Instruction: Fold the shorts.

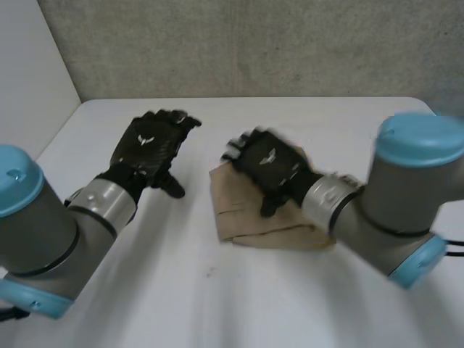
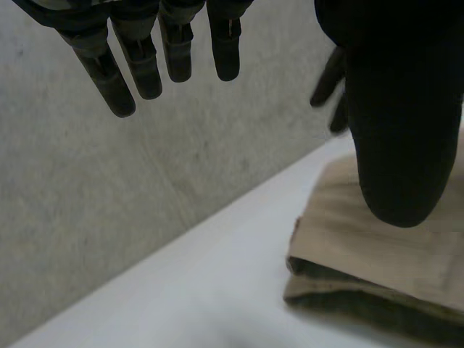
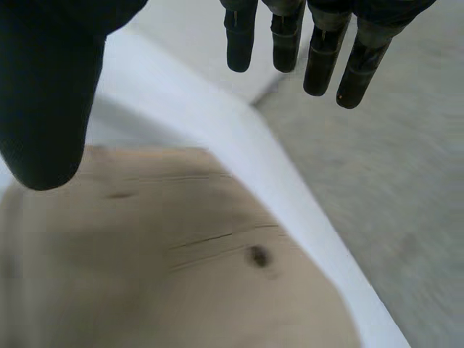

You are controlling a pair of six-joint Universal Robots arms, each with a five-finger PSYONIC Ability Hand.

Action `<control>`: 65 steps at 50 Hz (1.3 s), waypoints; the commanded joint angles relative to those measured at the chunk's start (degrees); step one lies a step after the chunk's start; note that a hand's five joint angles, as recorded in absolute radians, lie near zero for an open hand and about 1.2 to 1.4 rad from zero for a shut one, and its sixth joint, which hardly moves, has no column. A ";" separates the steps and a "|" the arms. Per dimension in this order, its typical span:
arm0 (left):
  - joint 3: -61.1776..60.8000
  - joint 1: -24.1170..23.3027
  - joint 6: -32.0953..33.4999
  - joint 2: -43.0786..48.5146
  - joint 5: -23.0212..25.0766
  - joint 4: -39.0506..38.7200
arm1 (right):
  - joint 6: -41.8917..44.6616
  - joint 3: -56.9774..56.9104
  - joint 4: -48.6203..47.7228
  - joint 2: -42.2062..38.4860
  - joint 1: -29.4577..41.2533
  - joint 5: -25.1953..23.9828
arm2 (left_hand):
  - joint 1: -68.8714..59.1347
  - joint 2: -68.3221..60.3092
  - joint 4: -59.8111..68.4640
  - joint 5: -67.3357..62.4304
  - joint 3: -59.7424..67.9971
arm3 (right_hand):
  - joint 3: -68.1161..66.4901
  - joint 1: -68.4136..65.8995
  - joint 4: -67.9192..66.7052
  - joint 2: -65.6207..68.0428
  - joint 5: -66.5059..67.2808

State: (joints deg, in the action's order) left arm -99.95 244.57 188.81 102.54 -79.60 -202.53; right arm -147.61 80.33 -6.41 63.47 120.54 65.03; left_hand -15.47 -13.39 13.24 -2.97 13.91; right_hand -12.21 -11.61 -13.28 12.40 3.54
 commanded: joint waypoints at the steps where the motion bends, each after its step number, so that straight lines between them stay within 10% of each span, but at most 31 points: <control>1: 12.05 -6.12 -1.77 6.44 -3.45 0.47 | -28.05 -1.49 0.17 7.46 -9.79 3.96 | 2.90 0.83 -0.67 0.40 -1.34 | 2.21 1.61 3.28 -2.40 -3.54; 14: 29.18 -13.68 -7.22 25.50 -12.41 9.25 | -21.41 -8.52 8.78 -5.01 -10.24 6.24 | 2.57 0.49 -0.33 0.06 -1.01 | 2.21 1.61 3.28 -2.40 -3.54; 33: 29.81 -13.86 -3.89 35.54 -13.30 14.09 | -9.90 -12.39 13.36 -16.45 -11.02 14.25 | 2.90 0.83 -0.67 0.40 -1.34 | 2.21 1.61 3.28 -2.40 -3.54; 49: 26.91 -12.10 -1.95 11.56 -13.30 16.28 | -18.41 -12.22 12.65 4.19 -11.02 16.18 | 4.25 2.17 -2.02 1.74 -2.69 | 2.21 1.61 3.28 -2.40 -3.54; 56: 28.05 -1.74 -4.32 -1.27 -13.21 26.55 | -27.29 -9.76 12.65 16.41 -11.20 27.86 | 3.41 1.33 -1.17 0.90 -1.85 | 2.21 1.61 3.28 -2.40 -3.54; 65: 29.55 4.78 -9.51 -6.38 -9.71 38.08 | -26.60 -7.91 13.88 18.01 -11.20 27.70 | 4.42 2.34 -2.18 1.91 -2.86 | 2.21 1.61 3.28 -2.40 -3.54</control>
State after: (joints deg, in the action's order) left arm -70.90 246.83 181.63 97.73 -92.02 -169.21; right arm -175.18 71.21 6.63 81.06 109.28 93.27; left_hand -12.42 -11.65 12.77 -2.54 13.90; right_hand -12.21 -7.81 -13.28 11.69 3.05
